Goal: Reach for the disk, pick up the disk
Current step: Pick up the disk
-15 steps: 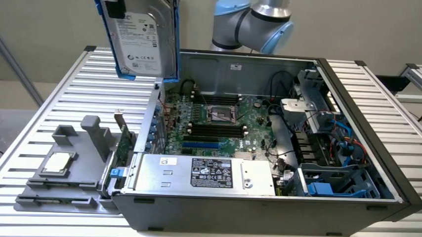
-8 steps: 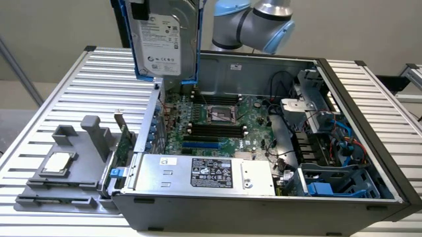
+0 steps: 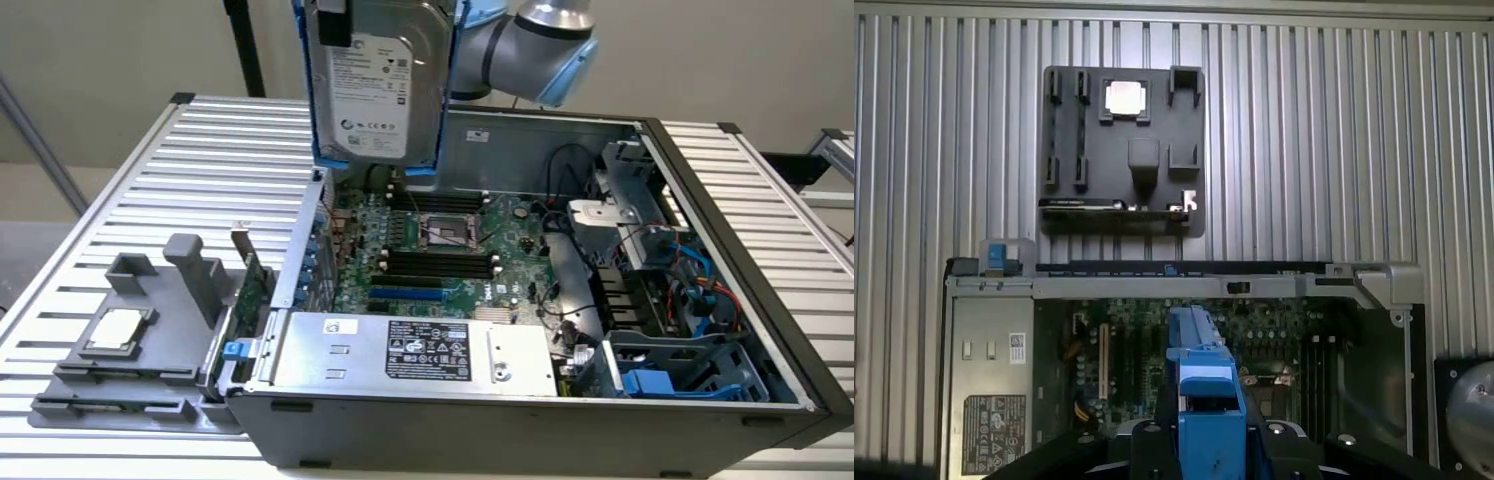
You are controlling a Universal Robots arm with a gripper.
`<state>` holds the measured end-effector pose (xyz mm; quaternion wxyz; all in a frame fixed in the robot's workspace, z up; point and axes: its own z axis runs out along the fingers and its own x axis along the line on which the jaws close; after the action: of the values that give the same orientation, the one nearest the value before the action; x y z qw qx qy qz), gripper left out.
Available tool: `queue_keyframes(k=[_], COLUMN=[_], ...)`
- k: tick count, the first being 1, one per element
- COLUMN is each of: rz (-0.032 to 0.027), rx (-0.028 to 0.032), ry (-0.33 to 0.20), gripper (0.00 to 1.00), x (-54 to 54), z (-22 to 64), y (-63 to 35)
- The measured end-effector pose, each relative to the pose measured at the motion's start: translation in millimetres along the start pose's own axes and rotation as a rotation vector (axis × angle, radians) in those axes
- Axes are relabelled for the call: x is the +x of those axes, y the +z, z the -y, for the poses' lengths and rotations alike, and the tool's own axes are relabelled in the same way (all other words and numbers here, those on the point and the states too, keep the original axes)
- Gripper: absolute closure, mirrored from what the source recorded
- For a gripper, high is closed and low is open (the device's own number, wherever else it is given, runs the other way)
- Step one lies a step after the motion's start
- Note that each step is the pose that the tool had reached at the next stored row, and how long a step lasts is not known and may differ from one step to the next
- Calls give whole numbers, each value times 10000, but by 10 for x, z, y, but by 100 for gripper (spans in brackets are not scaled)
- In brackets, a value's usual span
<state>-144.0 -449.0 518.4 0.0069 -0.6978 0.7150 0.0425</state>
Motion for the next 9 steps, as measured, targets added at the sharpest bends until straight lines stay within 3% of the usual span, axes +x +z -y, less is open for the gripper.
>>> queue_keyframes(k=[9], rz=[0], rx=[-14], ry=[1], gripper=[67], x=[83], z=[413], y=[-27])
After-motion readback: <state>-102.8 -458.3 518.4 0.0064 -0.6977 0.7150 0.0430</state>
